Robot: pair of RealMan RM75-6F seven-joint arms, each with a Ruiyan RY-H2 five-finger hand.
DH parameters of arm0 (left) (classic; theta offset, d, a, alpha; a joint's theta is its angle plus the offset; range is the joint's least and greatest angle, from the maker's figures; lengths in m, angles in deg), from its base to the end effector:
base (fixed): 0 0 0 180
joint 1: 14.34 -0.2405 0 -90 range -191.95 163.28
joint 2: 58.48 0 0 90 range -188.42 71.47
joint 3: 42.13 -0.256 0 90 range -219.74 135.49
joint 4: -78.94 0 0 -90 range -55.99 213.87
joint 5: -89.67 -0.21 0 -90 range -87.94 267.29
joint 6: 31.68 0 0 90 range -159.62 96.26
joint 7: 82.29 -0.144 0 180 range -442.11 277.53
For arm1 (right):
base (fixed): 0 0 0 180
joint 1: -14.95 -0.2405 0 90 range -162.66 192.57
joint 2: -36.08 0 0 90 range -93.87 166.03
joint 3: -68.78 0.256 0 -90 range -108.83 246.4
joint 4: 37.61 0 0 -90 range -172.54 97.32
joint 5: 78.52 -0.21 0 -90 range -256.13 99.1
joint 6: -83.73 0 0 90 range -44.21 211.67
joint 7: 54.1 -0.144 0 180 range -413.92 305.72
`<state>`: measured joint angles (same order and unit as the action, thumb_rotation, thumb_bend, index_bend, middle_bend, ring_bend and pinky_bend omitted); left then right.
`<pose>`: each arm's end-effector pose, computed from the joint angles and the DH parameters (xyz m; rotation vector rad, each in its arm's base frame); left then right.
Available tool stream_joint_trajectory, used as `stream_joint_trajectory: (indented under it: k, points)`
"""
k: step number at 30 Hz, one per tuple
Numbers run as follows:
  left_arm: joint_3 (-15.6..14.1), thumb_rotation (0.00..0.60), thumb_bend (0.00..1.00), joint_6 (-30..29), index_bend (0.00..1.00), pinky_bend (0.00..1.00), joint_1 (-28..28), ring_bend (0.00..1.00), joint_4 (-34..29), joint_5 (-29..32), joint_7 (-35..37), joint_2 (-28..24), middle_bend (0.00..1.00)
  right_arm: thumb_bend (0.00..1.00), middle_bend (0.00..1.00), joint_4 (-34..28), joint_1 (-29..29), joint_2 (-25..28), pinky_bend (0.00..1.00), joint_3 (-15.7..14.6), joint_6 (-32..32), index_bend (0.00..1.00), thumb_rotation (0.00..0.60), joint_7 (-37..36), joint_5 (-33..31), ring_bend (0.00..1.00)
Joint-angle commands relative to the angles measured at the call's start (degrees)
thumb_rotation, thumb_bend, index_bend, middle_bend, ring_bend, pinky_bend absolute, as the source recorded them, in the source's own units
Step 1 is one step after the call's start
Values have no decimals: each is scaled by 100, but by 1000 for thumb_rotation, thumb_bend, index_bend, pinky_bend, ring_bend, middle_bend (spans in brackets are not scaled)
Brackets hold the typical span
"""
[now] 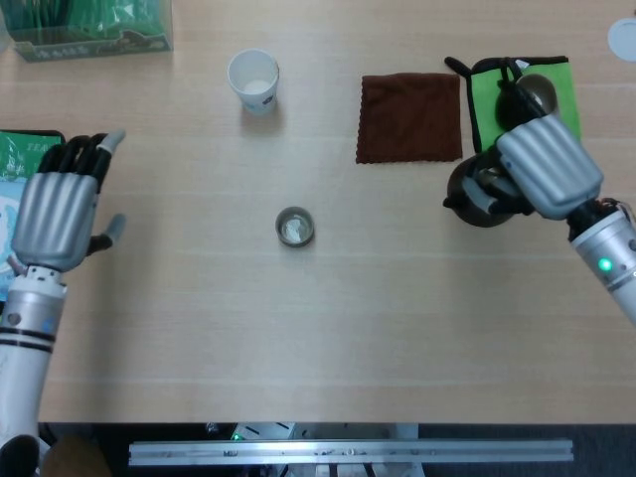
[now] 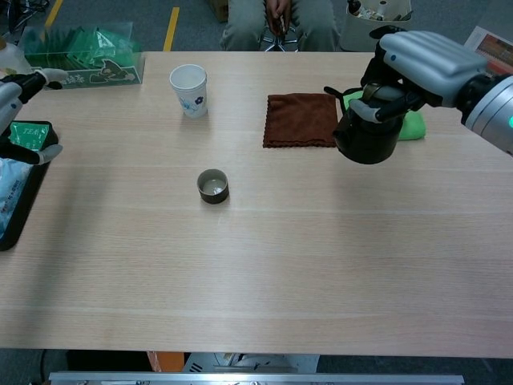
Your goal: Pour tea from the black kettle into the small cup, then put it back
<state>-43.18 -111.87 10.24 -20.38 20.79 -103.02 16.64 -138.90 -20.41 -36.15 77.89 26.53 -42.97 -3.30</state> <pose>-0.2393 0.2501 0.0755 -1.5474 -0.9172 -0.8409 -0.1515 -0.3052 0.0571 1.9016 -0.9602 1.0479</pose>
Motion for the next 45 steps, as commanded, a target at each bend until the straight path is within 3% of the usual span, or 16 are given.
stream_joint_trajectory:
  k: [1,17,27,45]
  points:
    - [-90,600,269,-140,87,197,-170,141,-67,-175,72,-117,173,390,915,1,-70,-88,20,27,45,1000,500,87,-69,878]
    - [-357,600,269,-640,87,197,-864,141,-438,-1113,155,-455,175,390,914,501,-895,-1224,20,302,530,1000,503,951,-948,878]
    - [-335,600,269,-696,87,197,-1116,142,-496,-1359,266,-587,175,390,914,1045,-1539,-2003,20,463,710,1000,507,1668,-1635,878]
    - [-171,600,269,-727,87,197,-1427,141,-467,-1555,575,-732,169,391,914,1706,-2500,-2743,20,532,797,1000,511,2731,-2526,878]
